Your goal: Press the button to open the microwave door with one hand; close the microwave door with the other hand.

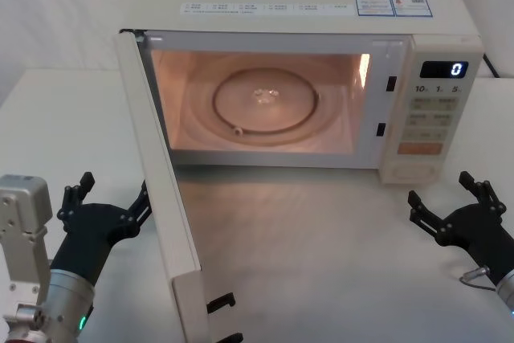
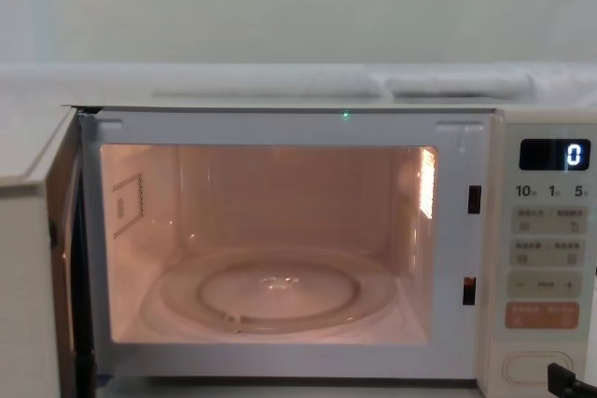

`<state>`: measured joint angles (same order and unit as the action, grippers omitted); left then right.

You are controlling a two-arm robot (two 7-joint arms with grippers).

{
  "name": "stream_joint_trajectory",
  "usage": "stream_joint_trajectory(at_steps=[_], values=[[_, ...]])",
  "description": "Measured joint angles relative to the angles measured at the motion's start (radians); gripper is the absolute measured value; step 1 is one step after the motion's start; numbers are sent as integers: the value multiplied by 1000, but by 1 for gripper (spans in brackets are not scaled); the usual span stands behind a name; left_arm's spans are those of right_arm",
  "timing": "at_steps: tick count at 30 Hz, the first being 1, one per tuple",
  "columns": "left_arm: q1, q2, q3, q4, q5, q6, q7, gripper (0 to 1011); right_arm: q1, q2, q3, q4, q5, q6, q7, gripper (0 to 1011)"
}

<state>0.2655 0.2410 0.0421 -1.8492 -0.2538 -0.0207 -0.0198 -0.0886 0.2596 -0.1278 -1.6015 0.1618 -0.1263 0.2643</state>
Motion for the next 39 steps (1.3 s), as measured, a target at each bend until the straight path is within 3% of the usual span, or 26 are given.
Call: stream_joint_trajectory(at_steps=[26, 39], values=[[0, 0, 0, 0, 0, 0, 0, 1001, 0, 0, 0, 0, 0, 0, 0, 1001], [0, 0, 0, 0, 0, 0, 0, 715, 0, 0, 0, 0, 0, 0, 0, 1001]])
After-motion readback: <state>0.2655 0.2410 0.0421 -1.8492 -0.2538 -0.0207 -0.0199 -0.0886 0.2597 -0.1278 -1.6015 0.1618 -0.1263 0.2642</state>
